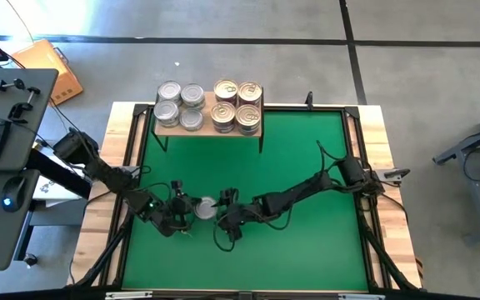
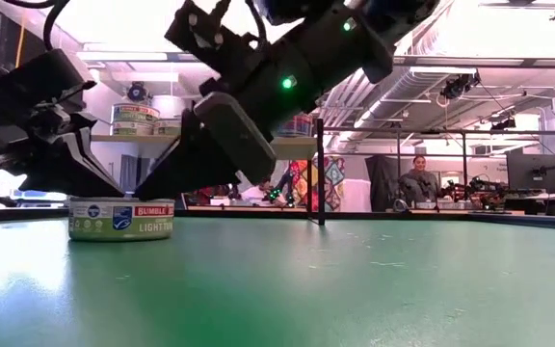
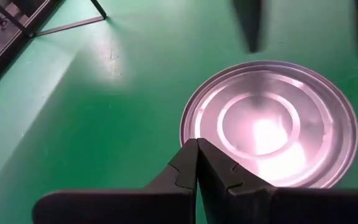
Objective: Stack canned seafood by type on shelf
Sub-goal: Stack the green tuna can on the other green tuna can on the shelf
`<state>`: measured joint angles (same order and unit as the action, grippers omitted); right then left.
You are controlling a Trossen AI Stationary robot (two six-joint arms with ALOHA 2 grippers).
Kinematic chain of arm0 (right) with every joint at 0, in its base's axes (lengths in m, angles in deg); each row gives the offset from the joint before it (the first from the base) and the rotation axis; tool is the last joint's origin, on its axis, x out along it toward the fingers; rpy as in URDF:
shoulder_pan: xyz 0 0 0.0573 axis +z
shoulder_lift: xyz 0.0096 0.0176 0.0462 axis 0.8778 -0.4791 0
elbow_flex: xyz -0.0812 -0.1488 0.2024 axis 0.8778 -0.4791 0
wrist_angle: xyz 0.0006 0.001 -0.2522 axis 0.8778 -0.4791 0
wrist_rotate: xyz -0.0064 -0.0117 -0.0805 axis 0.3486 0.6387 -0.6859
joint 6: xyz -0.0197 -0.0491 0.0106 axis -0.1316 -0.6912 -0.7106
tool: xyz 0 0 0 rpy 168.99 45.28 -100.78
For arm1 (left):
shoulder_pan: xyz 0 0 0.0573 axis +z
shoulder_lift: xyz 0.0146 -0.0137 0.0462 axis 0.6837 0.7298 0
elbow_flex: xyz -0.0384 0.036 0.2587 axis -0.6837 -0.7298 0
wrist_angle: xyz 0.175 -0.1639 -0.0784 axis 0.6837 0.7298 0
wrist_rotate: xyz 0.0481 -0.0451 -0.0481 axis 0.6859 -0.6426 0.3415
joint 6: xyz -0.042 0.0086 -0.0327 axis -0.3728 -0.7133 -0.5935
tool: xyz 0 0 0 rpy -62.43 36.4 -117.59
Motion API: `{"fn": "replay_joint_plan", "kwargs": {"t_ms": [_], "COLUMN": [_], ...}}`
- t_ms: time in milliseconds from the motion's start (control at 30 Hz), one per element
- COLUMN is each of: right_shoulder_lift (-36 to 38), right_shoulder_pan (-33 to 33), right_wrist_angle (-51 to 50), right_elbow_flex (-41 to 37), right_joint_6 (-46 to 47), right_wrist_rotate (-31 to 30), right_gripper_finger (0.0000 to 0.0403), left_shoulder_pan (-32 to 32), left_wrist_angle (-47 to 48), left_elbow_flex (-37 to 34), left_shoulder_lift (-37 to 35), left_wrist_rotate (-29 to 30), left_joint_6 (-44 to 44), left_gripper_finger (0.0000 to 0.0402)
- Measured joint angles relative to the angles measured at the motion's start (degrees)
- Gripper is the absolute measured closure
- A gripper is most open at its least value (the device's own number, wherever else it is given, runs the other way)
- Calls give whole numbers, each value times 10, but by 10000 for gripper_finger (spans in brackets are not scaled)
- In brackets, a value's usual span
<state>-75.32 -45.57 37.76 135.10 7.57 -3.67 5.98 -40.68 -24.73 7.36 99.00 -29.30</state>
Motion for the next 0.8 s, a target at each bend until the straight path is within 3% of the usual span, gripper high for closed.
{"fn": "replay_joint_plan", "kwargs": {"t_ms": [133,567,800], "right_shoulder_lift": [0,0,-47], "right_shoulder_pan": [-20,-79,-84], "right_wrist_angle": [-17,-82,18], "right_elbow_flex": [0,0,0], "right_joint_6": [67,129,106], "right_wrist_rotate": [-4,126,170], "right_gripper_finger": [112,100,59], "left_shoulder_pan": [0,0,0], "left_wrist_angle": [-9,-17,-20], "left_elbow_flex": [-1,-2,-3], "left_shoulder_lift": [0,2,2], "left_wrist_rotate": [0,2,4], "left_joint_6": [10,11,11], "left_gripper_finger": [402,402,402]}}
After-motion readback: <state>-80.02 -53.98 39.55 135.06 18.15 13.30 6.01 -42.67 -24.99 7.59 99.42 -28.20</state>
